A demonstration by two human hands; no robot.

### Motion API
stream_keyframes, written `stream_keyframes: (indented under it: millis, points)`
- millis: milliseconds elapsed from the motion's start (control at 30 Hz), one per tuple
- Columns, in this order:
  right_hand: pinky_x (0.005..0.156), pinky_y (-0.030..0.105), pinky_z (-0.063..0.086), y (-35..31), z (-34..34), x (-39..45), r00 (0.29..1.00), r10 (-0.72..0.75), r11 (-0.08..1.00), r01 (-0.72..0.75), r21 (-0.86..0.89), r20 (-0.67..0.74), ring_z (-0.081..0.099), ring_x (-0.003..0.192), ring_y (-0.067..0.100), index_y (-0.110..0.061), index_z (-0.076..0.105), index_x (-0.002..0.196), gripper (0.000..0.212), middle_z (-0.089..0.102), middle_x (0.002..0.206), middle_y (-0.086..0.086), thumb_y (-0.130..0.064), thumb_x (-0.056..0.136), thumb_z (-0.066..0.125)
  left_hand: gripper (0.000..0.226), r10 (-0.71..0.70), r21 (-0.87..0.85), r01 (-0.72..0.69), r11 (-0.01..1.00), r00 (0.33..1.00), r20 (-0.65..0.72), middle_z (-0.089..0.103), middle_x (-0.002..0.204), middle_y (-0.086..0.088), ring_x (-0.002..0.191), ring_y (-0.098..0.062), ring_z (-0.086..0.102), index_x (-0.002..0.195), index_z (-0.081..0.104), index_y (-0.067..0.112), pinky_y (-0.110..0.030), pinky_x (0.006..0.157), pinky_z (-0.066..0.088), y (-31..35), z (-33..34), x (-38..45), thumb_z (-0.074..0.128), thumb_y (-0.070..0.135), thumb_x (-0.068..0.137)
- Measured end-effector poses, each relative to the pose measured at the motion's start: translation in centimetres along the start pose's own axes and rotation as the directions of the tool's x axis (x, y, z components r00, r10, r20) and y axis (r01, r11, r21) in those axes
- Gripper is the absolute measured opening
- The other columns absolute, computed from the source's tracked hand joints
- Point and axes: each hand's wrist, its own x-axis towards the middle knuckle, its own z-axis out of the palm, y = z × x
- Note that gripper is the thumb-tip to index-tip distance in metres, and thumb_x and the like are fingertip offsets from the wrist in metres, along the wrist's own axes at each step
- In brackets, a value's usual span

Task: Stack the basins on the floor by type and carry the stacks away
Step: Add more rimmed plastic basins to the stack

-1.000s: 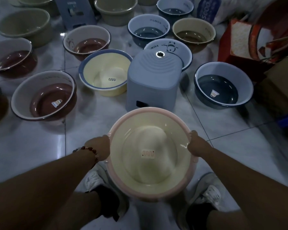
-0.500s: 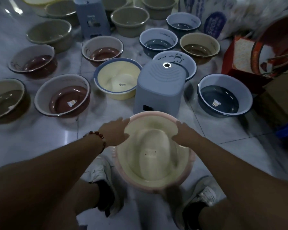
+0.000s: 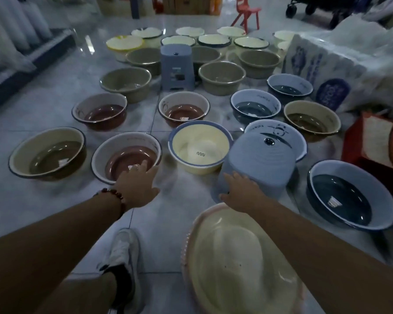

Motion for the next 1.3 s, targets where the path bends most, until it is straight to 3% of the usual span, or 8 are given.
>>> stream_keyframes:
  millis: [233, 367, 567, 800, 867, 967, 1067, 1300]
  points:
    - [0.094, 0.047, 0.050, -3.2, 5.4, 16.8, 0.993, 0.020, 0.995, -0.031, 0.093, 0.113, 0.056, 0.117, 0.032, -0.021, 0.050, 0.129, 0.073, 0.056, 0.127, 0.004, -0.056, 0.065, 0.046, 0.064, -0.018, 0.008, 0.018, 1.000, 1.000, 0.021, 0.020, 0.160, -0.013, 0.138, -0.034, 0.035, 0.150, 0.030, 0.022, -0.045, 0.109, 0.034, -2.2, 7.0, 8.8, 0.049, 0.046, 0.095]
    - [0.077, 0.036, 0.046, -3.1, 9.5, 25.7, 0.987, 0.032, 0.998, -0.022, -0.063, 0.159, 0.057, 0.103, 0.031, -0.017, 0.047, 0.117, 0.043, 0.050, 0.116, 0.006, -0.039, 0.082, 0.057, 0.062, 0.020, -0.098, -0.017, 0.995, 0.999, 0.034, 0.034, 0.150, -0.011, 0.129, -0.034, 0.044, 0.147, 0.031, 0.024, -0.045, 0.102, 0.039, -2.6, 9.2, 13.5, 0.053, 0.045, 0.093]
    - [0.102, 0.047, 0.042, -2.6, 11.5, 32.9, 0.985, 0.078, 0.990, -0.058, -0.129, 0.154, 0.047, 0.125, 0.037, -0.018, 0.036, 0.144, 0.069, 0.043, 0.140, 0.011, -0.044, 0.087, 0.063, 0.054, 0.022, -0.150, -0.014, 0.989, 0.998, 0.054, 0.047, 0.137, -0.007, 0.123, -0.032, 0.049, 0.143, 0.037, 0.024, -0.043, 0.098, 0.039, -4.1, 11.8, 16.2, 0.050, 0.042, 0.093]
    - [0.071, 0.032, 0.042, -3.6, 13.6, 30.5, 0.967, 0.116, 0.992, -0.123, 0.014, 0.228, 0.054, 0.083, 0.025, -0.020, 0.052, 0.079, 0.027, 0.050, 0.077, 0.005, -0.039, 0.098, 0.049, 0.049, -0.025, -0.180, 0.045, 0.983, 0.993, 0.114, 0.048, 0.140, -0.003, 0.123, -0.029, 0.052, 0.138, 0.044, 0.024, -0.040, 0.098, 0.044, -4.6, 14.2, 15.6, 0.052, 0.041, 0.093]
    - [0.084, 0.036, 0.047, -3.8, 14.0, 29.2, 0.963, 0.247, 0.954, -0.261, 0.145, 0.106, 0.057, 0.100, 0.031, -0.022, 0.059, 0.088, 0.024, 0.056, 0.094, 0.010, -0.042, 0.096, 0.049, 0.049, -0.016, -0.167, 0.036, 0.985, 0.993, 0.116, 0.046, 0.143, -0.002, 0.125, -0.026, 0.051, 0.139, 0.044, 0.024, -0.038, 0.097, 0.043, -4.7, 14.4, 15.3, 0.052, 0.041, 0.094]
    - [0.099, 0.044, 0.045, -3.9, 14.8, 27.9, 0.790, 0.600, 0.704, -0.446, 0.553, -0.127, 0.047, 0.122, 0.036, -0.015, 0.053, 0.130, 0.049, 0.046, 0.136, 0.012, -0.035, 0.085, 0.060, 0.051, -0.040, -0.119, 0.058, 0.991, 0.988, 0.148, 0.046, 0.143, -0.004, 0.127, -0.026, 0.050, 0.141, 0.041, 0.024, -0.038, 0.098, 0.043, -5.2, 14.9, 15.0, 0.050, 0.043, 0.095]
    - [0.083, 0.038, 0.051, -4.9, 14.6, 27.6, 0.616, 0.778, 0.164, -0.389, 0.906, 0.123, 0.056, 0.106, 0.032, -0.015, 0.045, 0.136, 0.069, 0.050, 0.133, 0.007, -0.026, 0.072, 0.068, 0.053, -0.059, -0.082, 0.075, 0.994, 0.982, 0.179, 0.046, 0.142, -0.005, 0.128, -0.028, 0.049, 0.142, 0.038, 0.025, -0.041, 0.101, 0.040, -5.7, 15.6, 14.7, 0.049, 0.045, 0.094]
    - [0.084, 0.040, 0.055, -4.0, 13.8, 30.1, 0.624, 0.522, -0.445, -0.382, 0.810, 0.581, 0.060, 0.109, 0.028, -0.017, 0.052, 0.123, 0.039, 0.059, 0.124, 0.004, -0.029, 0.088, 0.065, 0.054, -0.067, -0.061, 0.080, 0.995, 0.979, 0.192, 0.044, 0.144, -0.007, 0.126, -0.029, 0.050, 0.144, 0.036, 0.024, -0.040, 0.098, 0.043, -6.7, 16.2, 14.4, 0.048, 0.045, 0.095]
